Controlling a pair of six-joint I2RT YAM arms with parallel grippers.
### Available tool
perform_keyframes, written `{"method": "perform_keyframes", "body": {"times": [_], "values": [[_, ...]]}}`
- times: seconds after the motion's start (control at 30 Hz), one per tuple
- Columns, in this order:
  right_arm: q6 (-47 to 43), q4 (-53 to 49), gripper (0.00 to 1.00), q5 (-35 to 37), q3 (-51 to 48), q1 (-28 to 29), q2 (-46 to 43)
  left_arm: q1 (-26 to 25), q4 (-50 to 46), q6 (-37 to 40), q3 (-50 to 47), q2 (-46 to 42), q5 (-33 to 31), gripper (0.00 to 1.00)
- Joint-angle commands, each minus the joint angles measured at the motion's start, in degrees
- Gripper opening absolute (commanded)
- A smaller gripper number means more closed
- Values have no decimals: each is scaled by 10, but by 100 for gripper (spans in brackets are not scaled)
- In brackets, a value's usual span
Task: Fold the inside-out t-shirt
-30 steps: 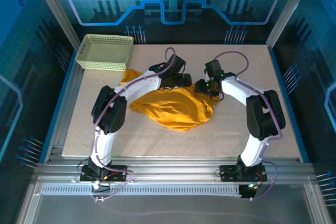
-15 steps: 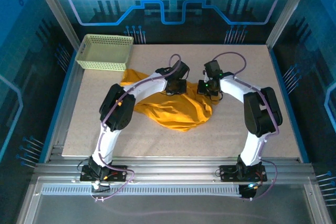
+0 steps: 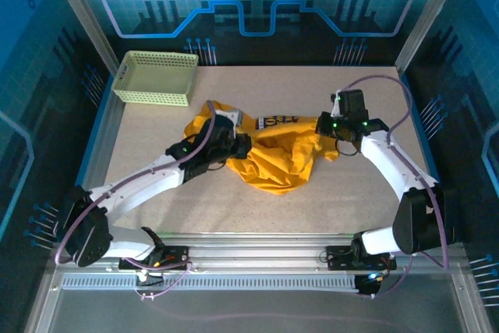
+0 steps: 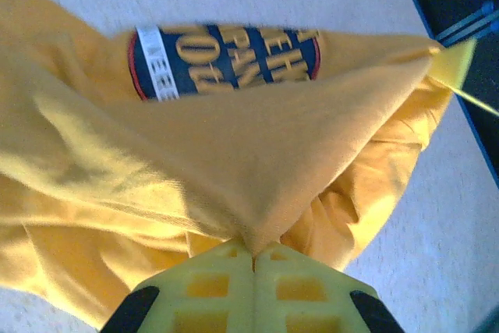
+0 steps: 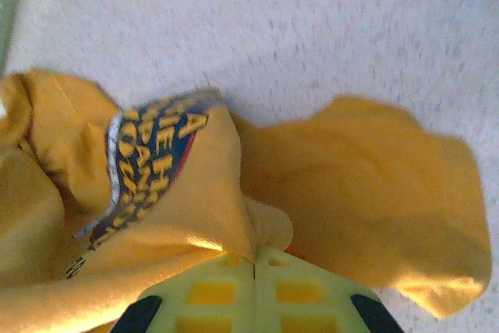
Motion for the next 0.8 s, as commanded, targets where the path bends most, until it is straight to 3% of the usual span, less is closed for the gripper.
{"method": "perform_keyframes", "body": {"times": [0.0,0.13,0.27,0.43,0.6,0.77], "values": [[1,4,17,-13,-45,2,24,-4,25,-23,-51,28,46,0],[-21,-26,42,56,-46,24,14,1,13,-24,-33,72,40,0],[-62,-44,46,89,-45,88,-44,16,10,-14,1,105,40,0],[-81,-18,52,27,-69,185,-85,22,27,-4,22,105,42,0],[-59,38,48,-20,-106,240,-51,23,32,2,35,94,45,0],[-45,72,40,-15,-95,239,9,23,46,0,19,80,55,0]]}}
